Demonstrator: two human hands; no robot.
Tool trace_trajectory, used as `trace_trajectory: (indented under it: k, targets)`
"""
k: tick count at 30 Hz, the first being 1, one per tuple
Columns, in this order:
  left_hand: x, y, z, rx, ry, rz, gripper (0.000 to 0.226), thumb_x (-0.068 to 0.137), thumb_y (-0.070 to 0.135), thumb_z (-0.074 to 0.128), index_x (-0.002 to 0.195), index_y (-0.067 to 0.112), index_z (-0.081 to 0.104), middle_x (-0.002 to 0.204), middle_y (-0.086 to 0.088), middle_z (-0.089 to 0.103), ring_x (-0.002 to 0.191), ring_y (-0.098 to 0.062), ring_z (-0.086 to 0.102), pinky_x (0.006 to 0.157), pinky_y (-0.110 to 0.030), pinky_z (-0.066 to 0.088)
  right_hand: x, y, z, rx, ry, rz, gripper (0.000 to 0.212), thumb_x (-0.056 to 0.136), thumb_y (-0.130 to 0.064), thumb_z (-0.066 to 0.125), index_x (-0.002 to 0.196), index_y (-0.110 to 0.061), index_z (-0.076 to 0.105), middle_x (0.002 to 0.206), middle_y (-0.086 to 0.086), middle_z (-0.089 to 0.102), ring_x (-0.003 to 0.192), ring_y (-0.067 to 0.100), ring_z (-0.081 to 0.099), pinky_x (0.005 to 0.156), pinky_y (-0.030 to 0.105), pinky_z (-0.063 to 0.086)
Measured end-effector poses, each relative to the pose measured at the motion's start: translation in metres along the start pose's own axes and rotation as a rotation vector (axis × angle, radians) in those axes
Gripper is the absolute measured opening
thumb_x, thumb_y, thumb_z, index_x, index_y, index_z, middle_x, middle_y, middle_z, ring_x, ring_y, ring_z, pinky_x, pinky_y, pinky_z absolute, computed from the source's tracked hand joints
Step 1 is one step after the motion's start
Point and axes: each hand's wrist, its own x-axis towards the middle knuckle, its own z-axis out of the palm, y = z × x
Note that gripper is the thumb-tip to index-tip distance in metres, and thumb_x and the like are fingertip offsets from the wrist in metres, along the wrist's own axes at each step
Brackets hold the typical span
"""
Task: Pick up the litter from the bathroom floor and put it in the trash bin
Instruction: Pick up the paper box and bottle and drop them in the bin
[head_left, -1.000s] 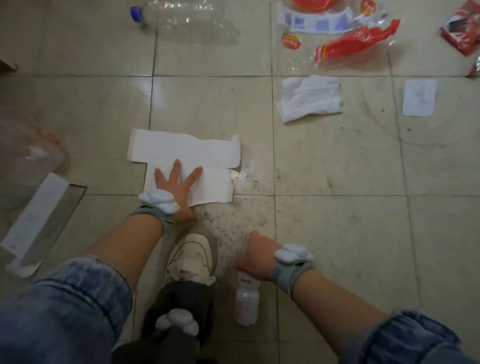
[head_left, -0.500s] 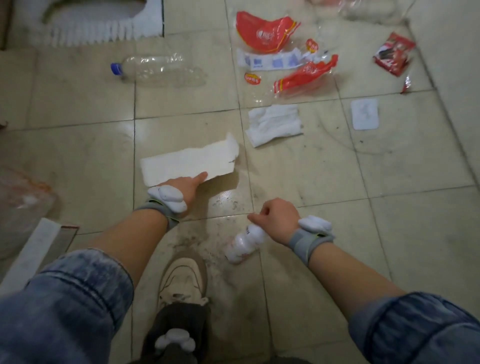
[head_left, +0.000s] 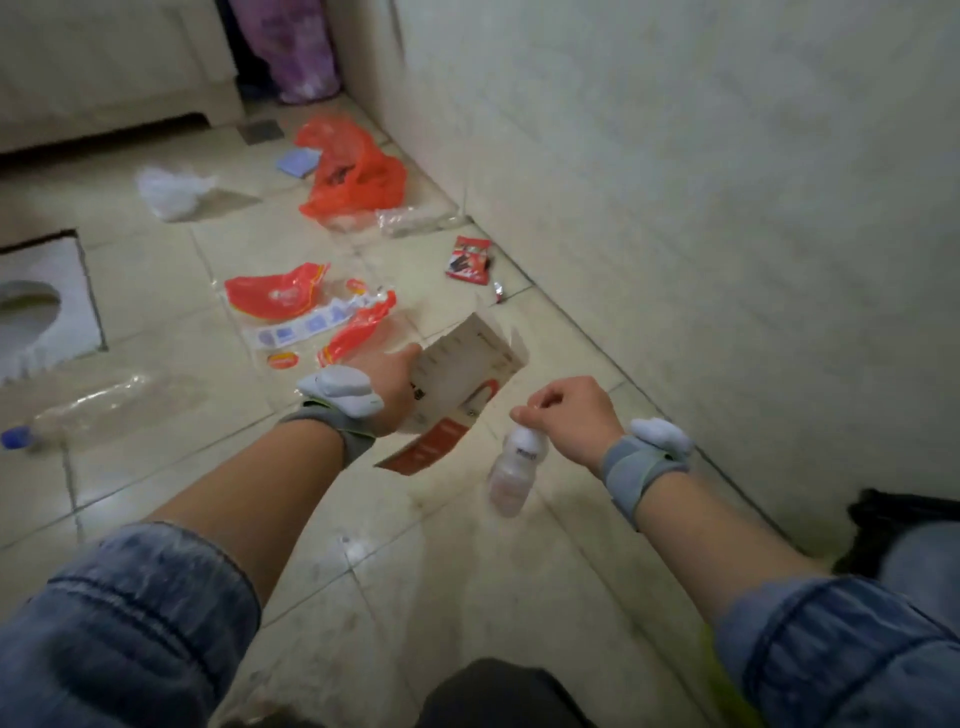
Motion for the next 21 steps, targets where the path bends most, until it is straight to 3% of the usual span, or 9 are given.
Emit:
trace_trajectory:
  k: [3, 5, 8, 11, 13, 15, 16, 18, 21]
  targets:
    - [0.013, 0.046, 0.003, -0.050, 0.044, 0.077, 0.022, 0.080, 0.036, 0.038, 0.100, 0.029, 0.045, 0.101, -0.002, 0.063, 0.087, -0.025, 0.062, 0.079, -0.043, 0.052, -0.010, 0.023, -0.042, 0.038, 0.110, 0.073, 0.034, 0.085, -0.032, 0.066, 0.074, 0.000, 0.068, 0.074, 0.003, 0.062, 0.072, 0.018, 0.056, 0.066, 0.025, 0.040]
    - [0.018, 0.092, 0.009, -0.099, -0.045, 0.111, 0.018, 0.085, 0.027, 0.044, 0.103, 0.023, 0.043, 0.099, -0.007, 0.062, 0.086, -0.028, 0.061, 0.085, -0.047, 0.051, -0.024, 0.042, -0.077, -0.021, 0.203, 0.119, 0.045, 0.090, -0.035, 0.056, 0.057, -0.005, 0.052, 0.060, 0.004, 0.050, 0.065, 0.022, 0.047, 0.059, 0.029, 0.035]
    - [0.010, 0.155, 0.017, -0.154, -0.114, 0.094, 0.008, 0.086, 0.023, 0.042, 0.094, 0.022, 0.040, 0.088, -0.005, 0.058, 0.080, -0.029, 0.059, 0.080, -0.045, 0.052, -0.052, 0.065, -0.121, -0.131, 0.251, 0.214, 0.043, 0.094, -0.033, 0.044, 0.057, -0.010, 0.044, 0.060, 0.006, 0.047, 0.062, 0.025, 0.045, 0.059, 0.029, 0.033]
    - [-0.003, 0.213, 0.030, -0.397, -0.209, 0.042, 0.029, 0.089, 0.006, 0.046, 0.117, 0.003, 0.051, 0.110, -0.021, 0.062, 0.100, -0.041, 0.061, 0.079, -0.043, 0.053, -0.082, 0.087, -0.161, -0.163, 0.231, 0.299, 0.042, 0.094, -0.021, 0.039, 0.053, -0.011, 0.039, 0.058, 0.006, 0.044, 0.056, 0.021, 0.041, 0.054, 0.028, 0.030]
    - [-0.013, 0.245, 0.038, -0.578, -0.293, -0.017, 0.038, 0.090, 0.002, 0.042, 0.127, -0.004, 0.048, 0.122, -0.027, 0.059, 0.110, -0.043, 0.059, 0.087, -0.043, 0.051, -0.103, 0.098, -0.182, -0.198, 0.175, 0.366, 0.039, 0.093, -0.011, 0.039, 0.054, -0.010, 0.039, 0.063, 0.009, 0.047, 0.060, 0.021, 0.043, 0.056, 0.027, 0.032]
    - [-0.022, 0.269, 0.047, -0.680, -0.379, -0.056, 0.039, 0.092, 0.001, 0.041, 0.130, -0.007, 0.046, 0.128, -0.027, 0.056, 0.113, -0.041, 0.058, 0.081, -0.040, 0.051, -0.123, 0.113, -0.196, -0.241, 0.099, 0.433, 0.036, 0.093, -0.005, 0.038, 0.057, -0.010, 0.039, 0.072, 0.014, 0.050, 0.069, 0.023, 0.046, 0.061, 0.027, 0.035]
    - [-0.026, 0.279, 0.051, -0.683, -0.413, -0.061, 0.039, 0.092, 0.000, 0.041, 0.130, -0.008, 0.046, 0.129, -0.027, 0.055, 0.107, -0.039, 0.060, 0.071, -0.036, 0.050, -0.133, 0.120, -0.202, -0.307, 0.071, 0.470, 0.037, 0.093, -0.005, 0.038, 0.057, -0.010, 0.038, 0.075, 0.015, 0.050, 0.072, 0.024, 0.047, 0.062, 0.027, 0.035]
    - [-0.030, 0.278, 0.053, -0.697, -0.430, -0.088, 0.038, 0.093, 0.001, 0.040, 0.129, -0.008, 0.047, 0.129, -0.028, 0.055, 0.073, -0.027, 0.058, 0.055, -0.028, 0.043, -0.141, 0.122, -0.201, -0.464, 0.028, 0.461, 0.038, 0.093, -0.013, 0.044, 0.056, -0.013, 0.037, 0.069, 0.009, 0.051, 0.073, 0.023, 0.048, 0.057, 0.027, 0.033]
    - [-0.033, 0.281, 0.056, -0.766, -0.344, -0.116, 0.033, 0.094, 0.002, 0.038, 0.123, -0.004, 0.053, 0.128, -0.029, 0.055, 0.057, -0.016, 0.042, 0.055, -0.026, 0.039, -0.155, 0.119, -0.186, -0.593, 0.023, 0.400, 0.032, 0.089, -0.035, 0.053, 0.064, -0.016, 0.046, 0.081, 0.002, 0.054, 0.083, 0.025, 0.057, 0.067, 0.026, 0.036]
